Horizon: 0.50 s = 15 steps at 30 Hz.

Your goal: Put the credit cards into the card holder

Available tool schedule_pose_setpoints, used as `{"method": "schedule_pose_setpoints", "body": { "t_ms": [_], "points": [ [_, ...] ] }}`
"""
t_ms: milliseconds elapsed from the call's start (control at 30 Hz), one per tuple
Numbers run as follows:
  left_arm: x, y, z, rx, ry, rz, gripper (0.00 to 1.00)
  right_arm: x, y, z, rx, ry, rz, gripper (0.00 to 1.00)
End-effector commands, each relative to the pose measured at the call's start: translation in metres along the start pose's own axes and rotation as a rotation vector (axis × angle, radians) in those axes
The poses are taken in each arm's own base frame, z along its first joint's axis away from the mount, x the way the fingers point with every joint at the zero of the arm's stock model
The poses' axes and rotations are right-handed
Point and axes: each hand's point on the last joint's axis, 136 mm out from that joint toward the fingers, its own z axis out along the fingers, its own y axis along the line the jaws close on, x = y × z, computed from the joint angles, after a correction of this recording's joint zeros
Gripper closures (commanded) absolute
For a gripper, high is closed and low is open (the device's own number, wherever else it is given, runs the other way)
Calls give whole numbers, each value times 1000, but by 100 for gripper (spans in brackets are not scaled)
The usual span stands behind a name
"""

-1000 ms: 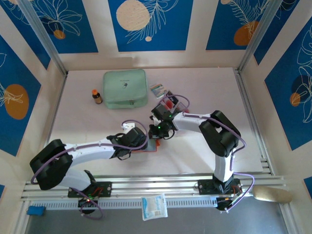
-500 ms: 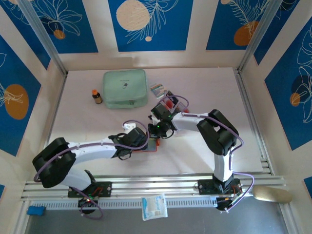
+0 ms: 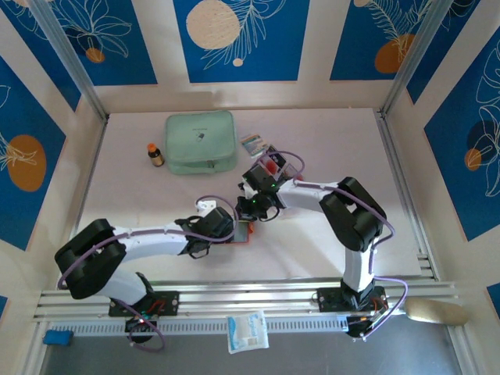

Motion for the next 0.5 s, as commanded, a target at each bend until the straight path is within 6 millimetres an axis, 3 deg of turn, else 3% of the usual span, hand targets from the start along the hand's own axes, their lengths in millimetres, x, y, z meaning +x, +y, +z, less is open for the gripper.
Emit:
{"method": "schedule_pose_setpoints", "body": {
  "t_ms": [0,133,467],
  "points": [
    [3,6,0,-18,-14,-6,9,-1,4,-21,2,-48,14,86],
    [4,7,-1,-10,-21,-17,10,3,1,-20,5,-61,41,79],
    [6,11,-1,-5,-29,-28,11,13,-10,8,27,0,70,76]
  ]
}}
